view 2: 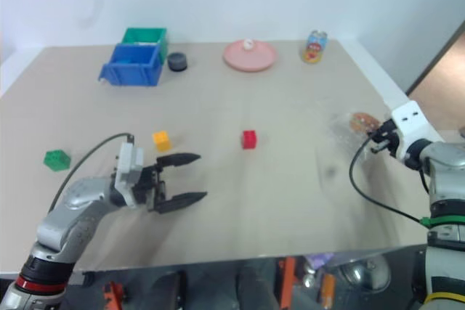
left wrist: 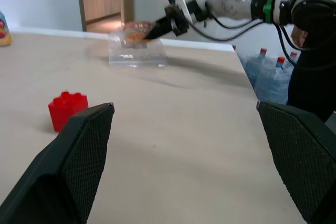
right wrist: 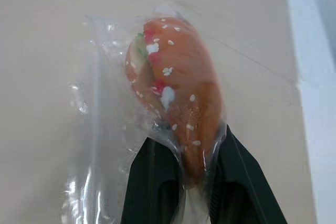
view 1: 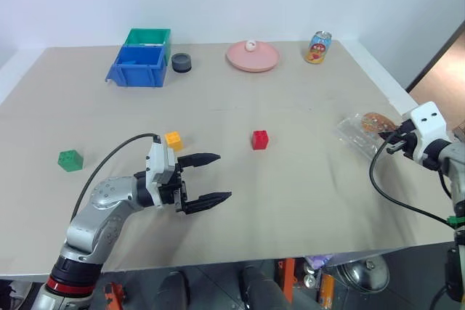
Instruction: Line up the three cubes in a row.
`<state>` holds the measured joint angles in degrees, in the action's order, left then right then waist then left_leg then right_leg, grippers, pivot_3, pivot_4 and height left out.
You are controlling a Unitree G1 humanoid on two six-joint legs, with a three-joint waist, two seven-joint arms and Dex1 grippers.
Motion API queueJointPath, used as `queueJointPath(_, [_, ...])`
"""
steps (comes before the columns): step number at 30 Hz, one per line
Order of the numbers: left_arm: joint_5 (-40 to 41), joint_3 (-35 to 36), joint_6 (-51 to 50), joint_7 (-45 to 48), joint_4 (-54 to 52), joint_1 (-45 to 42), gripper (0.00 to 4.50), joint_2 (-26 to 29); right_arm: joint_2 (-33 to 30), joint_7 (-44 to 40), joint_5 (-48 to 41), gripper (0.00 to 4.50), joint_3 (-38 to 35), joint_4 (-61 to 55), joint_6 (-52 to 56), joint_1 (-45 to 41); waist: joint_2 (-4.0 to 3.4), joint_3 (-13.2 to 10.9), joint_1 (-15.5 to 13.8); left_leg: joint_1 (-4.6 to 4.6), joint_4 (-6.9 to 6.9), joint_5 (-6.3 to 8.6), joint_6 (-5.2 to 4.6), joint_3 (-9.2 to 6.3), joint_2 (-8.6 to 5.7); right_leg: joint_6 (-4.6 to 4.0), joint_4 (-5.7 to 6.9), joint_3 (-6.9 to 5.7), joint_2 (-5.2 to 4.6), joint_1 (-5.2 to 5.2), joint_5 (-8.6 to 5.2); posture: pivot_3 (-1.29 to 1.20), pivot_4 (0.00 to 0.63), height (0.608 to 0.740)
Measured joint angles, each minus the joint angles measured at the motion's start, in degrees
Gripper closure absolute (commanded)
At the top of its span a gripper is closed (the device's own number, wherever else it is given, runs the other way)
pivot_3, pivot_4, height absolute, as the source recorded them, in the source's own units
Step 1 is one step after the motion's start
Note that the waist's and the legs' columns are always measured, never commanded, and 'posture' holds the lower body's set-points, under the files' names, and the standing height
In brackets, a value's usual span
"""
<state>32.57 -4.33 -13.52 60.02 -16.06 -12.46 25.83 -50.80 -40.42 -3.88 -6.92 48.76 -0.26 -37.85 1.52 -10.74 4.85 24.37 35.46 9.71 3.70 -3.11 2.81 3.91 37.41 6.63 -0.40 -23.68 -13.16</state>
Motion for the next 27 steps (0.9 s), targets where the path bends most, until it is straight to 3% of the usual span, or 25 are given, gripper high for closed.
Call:
queueJointPath(3, [-2.0,-0.5,1.4,-1.2,1.1,-0.2,0.0,-0.9,3.1,5.8,2.3,4.03,0.6,1.9,-1.0,-1.7,-0.07,0.0,0.0,-0.17,0.02,-0.02,-0.03,0.0,-0.04,0.02,0.0,0.04,0.0,0.19,0.02,0.0,0.15,0.736])
queueJointPath(6, [-4.5,-0.8,2.4,-3.2,2.2,-0.5,0.0,-2.0,4.8,11.1,3.7,3.13,0.4,3.4,-1.2,-3.9,-0.1,0.0,0.0,-0.17,0.05,-0.07,-0.1,0.0,-0.1,0.08,-0.01,0.12,-0.02,0.25,0.06,0.0,0.15,0.736])
queueJointPath(12, [-6.3,-0.8,2.3,-7.2,3.9,-0.5,0.0,-2.8,5.6,11.3,3.0,1.05,0.0,2.7,-0.3,-4.8,-0.11,0.0,-0.1,-0.16,0.02,-0.07,-0.1,-0.02,-0.1,0.11,-0.02,0.12,-0.02,0.27,0.04,0.0,0.15,0.736])
queueJointPath(23, [-5.2,-0.3,2.0,-9.7,2.9,1.6,0.0,-4.0,5.4,6.0,-1.9,1.05,-2.7,-0.9,1.8,-6.4,-0.13,0.0,-0.1,-0.17,0.03,-0.07,-0.1,-0.02,-0.11,0.13,-0.02,0.14,-0.02,0.27,0.05,0.0,0.15,0.736])
queueJointPath(27, [-2.0,1.9,-0.2,-12.2,0.2,2.8,0.0,-4.8,5.4,1.1,-10.2,1.05,-8.2,-7.2,7.6,-8.7,-0.26,-0.1,0.0,-0.18,-0.03,-0.07,-0.11,-0.04,-0.09,0.11,-0.02,0.13,0.01,0.25,0.04,0.0,0.15,0.736])
